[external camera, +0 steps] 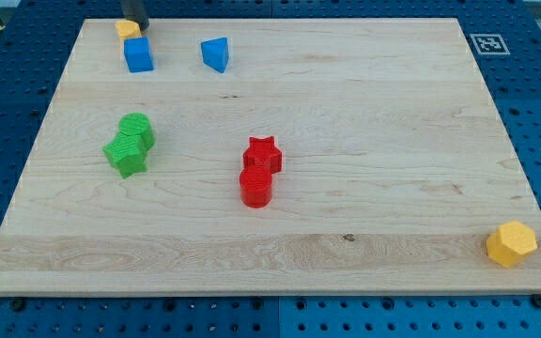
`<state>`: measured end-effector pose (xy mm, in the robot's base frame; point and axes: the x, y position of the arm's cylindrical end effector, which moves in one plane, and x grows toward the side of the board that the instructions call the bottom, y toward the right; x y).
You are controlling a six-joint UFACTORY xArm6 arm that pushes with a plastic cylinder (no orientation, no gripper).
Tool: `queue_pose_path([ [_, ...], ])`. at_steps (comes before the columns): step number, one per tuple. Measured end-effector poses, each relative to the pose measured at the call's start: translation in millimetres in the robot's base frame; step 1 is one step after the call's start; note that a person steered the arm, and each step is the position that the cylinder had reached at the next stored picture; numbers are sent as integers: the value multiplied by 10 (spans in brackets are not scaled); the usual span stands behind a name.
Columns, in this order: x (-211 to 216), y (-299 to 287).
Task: Move blue triangle closer to the blue cube
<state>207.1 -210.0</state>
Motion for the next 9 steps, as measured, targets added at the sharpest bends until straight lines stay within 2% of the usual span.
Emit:
queue_pose_path([
  [2,-155,53],
  [5,-28,1549],
  [6,348,1854],
  [7,523,1775],
  [9,524,1046],
])
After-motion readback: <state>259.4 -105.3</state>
